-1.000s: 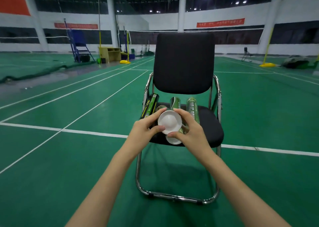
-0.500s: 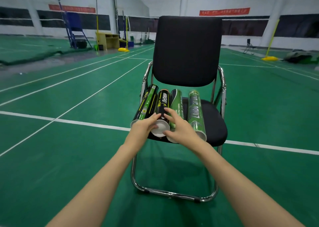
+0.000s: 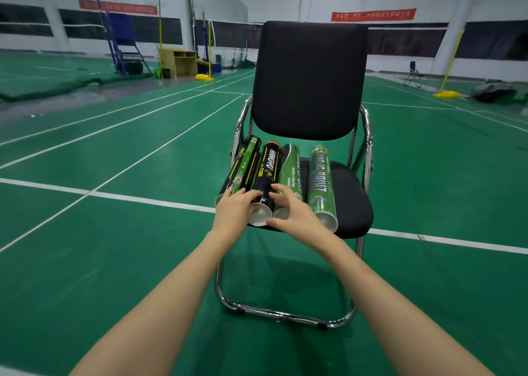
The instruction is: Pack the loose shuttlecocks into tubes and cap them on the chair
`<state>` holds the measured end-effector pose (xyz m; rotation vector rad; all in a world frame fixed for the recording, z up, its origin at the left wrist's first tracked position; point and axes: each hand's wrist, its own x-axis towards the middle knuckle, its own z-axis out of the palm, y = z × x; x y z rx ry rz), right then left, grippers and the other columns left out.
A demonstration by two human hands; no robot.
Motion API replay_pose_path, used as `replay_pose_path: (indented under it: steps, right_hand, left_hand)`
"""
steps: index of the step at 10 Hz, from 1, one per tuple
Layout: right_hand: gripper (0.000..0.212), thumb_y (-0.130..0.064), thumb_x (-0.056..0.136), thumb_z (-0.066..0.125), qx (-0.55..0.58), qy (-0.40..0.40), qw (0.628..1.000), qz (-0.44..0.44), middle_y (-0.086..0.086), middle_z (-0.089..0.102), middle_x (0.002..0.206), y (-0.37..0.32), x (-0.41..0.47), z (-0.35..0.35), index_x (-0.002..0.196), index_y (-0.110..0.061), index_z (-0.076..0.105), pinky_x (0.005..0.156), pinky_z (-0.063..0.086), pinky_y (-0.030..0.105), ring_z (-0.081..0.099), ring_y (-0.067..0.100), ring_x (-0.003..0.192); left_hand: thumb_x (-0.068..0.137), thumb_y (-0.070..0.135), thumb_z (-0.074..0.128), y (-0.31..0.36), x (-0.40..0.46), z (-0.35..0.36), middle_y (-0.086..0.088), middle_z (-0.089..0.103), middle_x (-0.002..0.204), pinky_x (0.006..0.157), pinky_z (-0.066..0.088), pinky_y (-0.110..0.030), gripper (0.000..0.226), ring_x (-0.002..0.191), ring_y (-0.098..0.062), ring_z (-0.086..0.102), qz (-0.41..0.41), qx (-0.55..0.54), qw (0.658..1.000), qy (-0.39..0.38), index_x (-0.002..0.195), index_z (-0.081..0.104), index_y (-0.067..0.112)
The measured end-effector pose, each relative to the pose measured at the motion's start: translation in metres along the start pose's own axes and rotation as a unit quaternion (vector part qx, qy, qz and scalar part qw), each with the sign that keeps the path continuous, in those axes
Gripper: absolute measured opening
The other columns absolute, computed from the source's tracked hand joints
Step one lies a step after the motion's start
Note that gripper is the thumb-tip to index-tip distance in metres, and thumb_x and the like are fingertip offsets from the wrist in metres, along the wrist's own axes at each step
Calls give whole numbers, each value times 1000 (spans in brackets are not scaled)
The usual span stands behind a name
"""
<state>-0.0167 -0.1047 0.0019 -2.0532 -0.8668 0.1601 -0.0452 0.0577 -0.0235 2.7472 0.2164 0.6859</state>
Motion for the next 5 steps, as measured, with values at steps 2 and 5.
replay_pose_path:
  steps: [2,5]
  right_hand:
    - [65,-22,81,69,-5,14,1000,2,-4,47,138,-3,-16,-16,135,-29,35,100,37,26,43,10,126]
    - [52,-34,88,60,-85,75,991,-71,-7,48,136,-41,-46,-56,134,-24,40,96,33,20,43,5,123]
  left_hand:
    - [88,34,50,8,-9,-10,8,40,146,115,8,-46,55,140,-17,26,-2,78,994,-77,140,36,29]
    - [82,40,59,50,-8,-76,4,40,142,82,41,-35,69,119,-21,49,-16,-75,997,-16,142,25,38]
